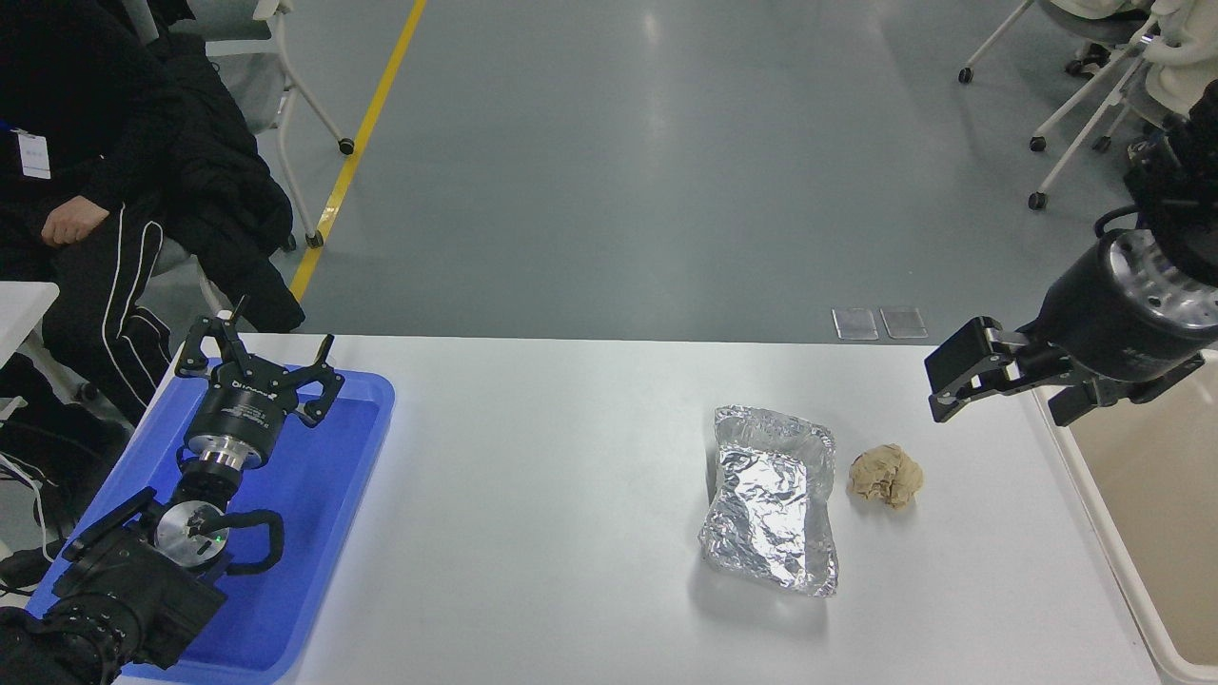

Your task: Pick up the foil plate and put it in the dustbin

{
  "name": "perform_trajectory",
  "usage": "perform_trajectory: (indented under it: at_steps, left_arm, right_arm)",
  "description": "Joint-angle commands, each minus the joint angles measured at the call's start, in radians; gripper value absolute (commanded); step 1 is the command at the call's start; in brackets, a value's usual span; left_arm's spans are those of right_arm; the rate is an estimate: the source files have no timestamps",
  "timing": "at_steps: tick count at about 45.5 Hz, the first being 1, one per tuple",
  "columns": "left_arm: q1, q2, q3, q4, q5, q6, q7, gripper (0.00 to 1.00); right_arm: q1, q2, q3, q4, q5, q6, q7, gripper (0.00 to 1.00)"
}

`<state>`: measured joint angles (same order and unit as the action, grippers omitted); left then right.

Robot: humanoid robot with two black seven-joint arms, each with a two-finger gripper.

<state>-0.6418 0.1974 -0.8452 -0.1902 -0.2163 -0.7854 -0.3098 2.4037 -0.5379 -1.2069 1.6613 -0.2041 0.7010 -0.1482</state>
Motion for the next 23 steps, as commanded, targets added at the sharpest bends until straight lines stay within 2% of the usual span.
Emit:
perform_trajectory:
  at_steps: [1, 23]
  left_arm:
    - [-0.001, -0.001, 0.0, 0.0, 0.002, 0.0, 0.001, 1.0]
    - [0.001, -0.001, -0.002, 0.0, -0.002, 0.0, 0.0, 1.0]
  right_arm:
    - [0.0, 0.003, 0.001, 0.0, 0.0, -0.002, 0.001, 1.0]
    - [-0.011, -0.001, 0.02, -0.002, 0.003, -0.04, 0.001, 1.0]
